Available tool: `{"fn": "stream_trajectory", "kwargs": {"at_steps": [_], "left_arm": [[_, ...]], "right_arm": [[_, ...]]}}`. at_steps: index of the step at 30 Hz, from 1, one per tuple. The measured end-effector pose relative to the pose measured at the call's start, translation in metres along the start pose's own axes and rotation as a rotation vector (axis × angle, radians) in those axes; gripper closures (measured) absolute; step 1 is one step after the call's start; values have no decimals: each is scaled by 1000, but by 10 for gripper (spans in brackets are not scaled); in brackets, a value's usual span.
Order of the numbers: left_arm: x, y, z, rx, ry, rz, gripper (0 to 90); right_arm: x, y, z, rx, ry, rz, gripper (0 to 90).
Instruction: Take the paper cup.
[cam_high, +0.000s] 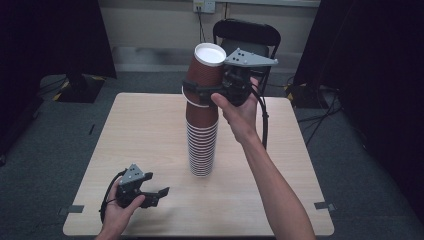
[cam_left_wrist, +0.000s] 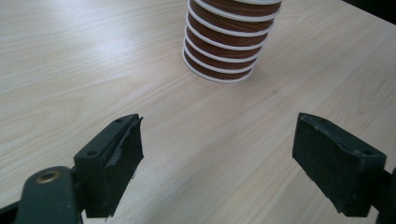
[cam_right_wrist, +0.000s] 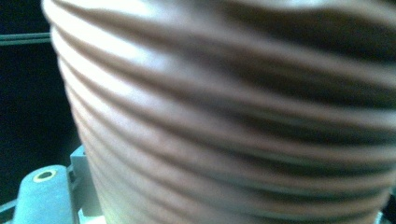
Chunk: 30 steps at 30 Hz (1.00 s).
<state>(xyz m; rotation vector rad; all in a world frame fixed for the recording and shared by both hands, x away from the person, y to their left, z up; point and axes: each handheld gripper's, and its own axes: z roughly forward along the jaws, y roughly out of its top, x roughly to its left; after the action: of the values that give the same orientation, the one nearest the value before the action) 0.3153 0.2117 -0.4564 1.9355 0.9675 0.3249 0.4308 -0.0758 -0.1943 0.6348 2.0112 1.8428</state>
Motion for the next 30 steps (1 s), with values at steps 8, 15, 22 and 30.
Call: {"fn": "stream_trajectory", "kwargs": {"at_steps": [8,15,22,30], "left_arm": [[0,0,0,1,2,-1,160],[0,0,0,0,2,-2,160],[0,0,1,-2,6,-1,160],[0,-1,-1,-29,20,13,162]], "right_arm": [[1,9,-4,-21,-1,-2,145],[2,16,-10,-36,-8,-9,145],[2,24,-19,-51,-19,-13,145],[-1,25,-32,-62,-35,-12,145]]}}
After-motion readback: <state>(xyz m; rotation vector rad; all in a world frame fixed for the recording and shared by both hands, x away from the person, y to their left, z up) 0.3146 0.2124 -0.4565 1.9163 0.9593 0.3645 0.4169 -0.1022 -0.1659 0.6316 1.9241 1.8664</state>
